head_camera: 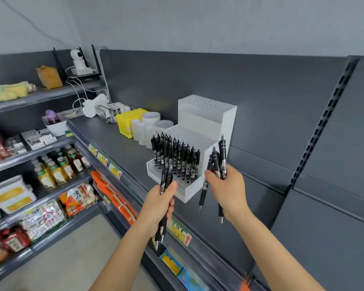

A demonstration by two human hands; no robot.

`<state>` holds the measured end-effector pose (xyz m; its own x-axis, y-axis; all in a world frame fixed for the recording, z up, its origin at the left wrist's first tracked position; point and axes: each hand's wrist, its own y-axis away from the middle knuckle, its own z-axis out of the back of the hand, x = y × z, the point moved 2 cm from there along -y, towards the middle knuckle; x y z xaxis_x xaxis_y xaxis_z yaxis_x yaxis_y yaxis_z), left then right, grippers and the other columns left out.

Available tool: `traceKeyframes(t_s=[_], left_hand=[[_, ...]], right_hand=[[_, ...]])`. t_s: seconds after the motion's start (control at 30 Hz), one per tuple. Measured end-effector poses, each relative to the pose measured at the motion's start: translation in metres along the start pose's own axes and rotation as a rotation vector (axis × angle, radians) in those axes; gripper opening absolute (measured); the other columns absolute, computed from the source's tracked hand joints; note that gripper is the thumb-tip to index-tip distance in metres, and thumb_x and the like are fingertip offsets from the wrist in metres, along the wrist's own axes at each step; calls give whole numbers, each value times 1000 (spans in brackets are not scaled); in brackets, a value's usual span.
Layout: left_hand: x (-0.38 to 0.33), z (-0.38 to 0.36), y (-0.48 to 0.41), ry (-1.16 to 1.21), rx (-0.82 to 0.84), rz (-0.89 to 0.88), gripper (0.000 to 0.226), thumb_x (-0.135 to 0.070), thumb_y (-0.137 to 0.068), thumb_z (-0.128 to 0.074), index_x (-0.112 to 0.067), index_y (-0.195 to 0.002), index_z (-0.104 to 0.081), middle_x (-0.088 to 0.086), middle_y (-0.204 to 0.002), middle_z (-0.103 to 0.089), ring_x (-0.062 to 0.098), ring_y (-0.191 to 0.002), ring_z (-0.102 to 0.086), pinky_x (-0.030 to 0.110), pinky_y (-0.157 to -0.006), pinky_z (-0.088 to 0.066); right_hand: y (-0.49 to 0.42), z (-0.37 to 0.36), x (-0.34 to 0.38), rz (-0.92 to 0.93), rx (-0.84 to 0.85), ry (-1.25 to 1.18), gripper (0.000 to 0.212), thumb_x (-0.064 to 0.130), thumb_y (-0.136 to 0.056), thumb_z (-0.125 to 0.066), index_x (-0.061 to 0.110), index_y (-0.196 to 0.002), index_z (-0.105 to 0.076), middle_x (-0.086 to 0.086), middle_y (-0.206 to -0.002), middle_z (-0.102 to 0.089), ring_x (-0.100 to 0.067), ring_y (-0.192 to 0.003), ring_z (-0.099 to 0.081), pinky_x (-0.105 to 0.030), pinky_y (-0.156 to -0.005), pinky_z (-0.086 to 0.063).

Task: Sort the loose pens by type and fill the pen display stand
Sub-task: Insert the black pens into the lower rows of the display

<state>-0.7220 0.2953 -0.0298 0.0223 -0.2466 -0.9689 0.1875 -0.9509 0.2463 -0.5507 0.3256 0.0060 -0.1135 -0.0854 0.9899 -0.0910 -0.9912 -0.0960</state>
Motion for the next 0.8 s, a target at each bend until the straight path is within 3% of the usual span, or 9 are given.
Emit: traceKeyframes(t_s=[0.17,0.33,0.5,0.67,0.8], left_hand=[[-6,31,-60,-67,105,-5,32,-42,-93,-57,-13,-87,-47,0,-62,-50,14,-45,-40,27,-46,-36],[-14,69,-107,-126,236,-11,31,-39,-92,-59,-11,-90,-48,1,-64,-50,14,-47,-40,27,-47,-36],[-19,98,-140,-252,347,-59,16,-21,-92,-60,-12,-86,-49,4,-66,-45,13,-46,-38,26,-45,-34],[-17,111,-158,-352,428,-91,17,-19,-90,-59,-6,-95,-50,6,-64,-43,17,-50,-38,29,-48,-34],[-16,113,-162,-323,513,-87,16,-19,-90,-59,-8,-91,-48,2,-58,-41,14,-46,-37,28,-47,-34]], right_hand=[[-23,-39,0,54,-167,83,28,15,-85,-63,9,-66,-42,5,-52,-38,-11,-48,-27,-23,-48,-28],[-34,-85,2,88,-390,128,37,20,-85,-68,-6,-76,-44,-7,-58,-40,-12,-49,-25,-18,-44,-25],[-46,-115,4,56,-610,244,34,24,-86,-69,-2,-75,-51,-5,-58,-47,-15,-49,-32,-17,-43,-30],[-45,-133,4,44,-676,326,38,21,-84,-70,-6,-72,-46,-6,-57,-46,-15,-52,-32,-16,-45,-32],[-47,-140,2,21,-657,413,39,20,-84,-71,4,-64,-42,-1,-54,-44,-13,-49,-31,-14,-46,-33]])
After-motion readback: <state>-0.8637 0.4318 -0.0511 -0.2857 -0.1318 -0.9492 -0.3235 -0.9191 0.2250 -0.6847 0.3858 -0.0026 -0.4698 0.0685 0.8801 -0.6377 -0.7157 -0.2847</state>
